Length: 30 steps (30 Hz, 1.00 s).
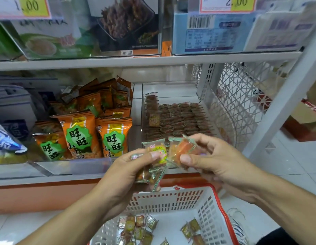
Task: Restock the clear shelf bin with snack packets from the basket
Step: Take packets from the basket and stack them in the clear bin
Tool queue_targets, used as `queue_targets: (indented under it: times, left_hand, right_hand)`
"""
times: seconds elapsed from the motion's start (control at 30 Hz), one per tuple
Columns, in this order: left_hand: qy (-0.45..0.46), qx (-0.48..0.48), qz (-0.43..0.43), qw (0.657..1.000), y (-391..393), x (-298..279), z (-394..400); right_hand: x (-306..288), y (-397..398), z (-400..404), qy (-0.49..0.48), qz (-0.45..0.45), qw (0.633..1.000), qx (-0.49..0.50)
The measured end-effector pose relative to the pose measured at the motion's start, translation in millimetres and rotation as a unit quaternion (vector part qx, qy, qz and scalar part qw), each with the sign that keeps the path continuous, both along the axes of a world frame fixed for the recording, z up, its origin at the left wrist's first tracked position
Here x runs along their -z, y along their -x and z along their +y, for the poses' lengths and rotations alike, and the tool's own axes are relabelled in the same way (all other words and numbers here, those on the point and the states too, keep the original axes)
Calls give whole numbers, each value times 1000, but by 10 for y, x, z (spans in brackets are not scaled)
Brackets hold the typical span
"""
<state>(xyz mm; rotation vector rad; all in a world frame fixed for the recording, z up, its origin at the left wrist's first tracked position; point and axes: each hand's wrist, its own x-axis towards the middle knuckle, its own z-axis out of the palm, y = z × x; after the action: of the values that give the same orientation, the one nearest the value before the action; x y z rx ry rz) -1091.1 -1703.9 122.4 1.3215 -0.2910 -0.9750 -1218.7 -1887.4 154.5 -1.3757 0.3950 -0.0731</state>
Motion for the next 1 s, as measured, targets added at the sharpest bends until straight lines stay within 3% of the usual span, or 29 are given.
queue_targets:
  times: [0.13,0.33,0.47,0.6,0.7,0.77,0.87,1.0]
  left_hand:
    - [-12,26,-22,999,16,4,-3]
    - [-23,47,-40,998,27,-7,-2]
    - [-35,66,-3,997,80,31,-21]
    - [18,94,68,993,117,24,-58]
    - [25,47,113,992,94,31,-107]
    - [46,37,163,985,82,67,-98]
    - [68,49,177,981,102,90,-59]
    - [85,41,163,982,105,87,-77]
  right_hand:
    - [11,18,16,48,-60,997,25]
    - [48,0,13,14,26,999,-42]
    - [38,22,17,36,53,996,-68]
    - [24,-4,33,-48,50,997,-46]
    - [0,-16,60,-95,12,995,4]
    - [-2,-12,50,-27,-61,995,68]
    - [25,-7,50,195,-153,960,130]
    - [185,37,138,356,-160,920,-27]
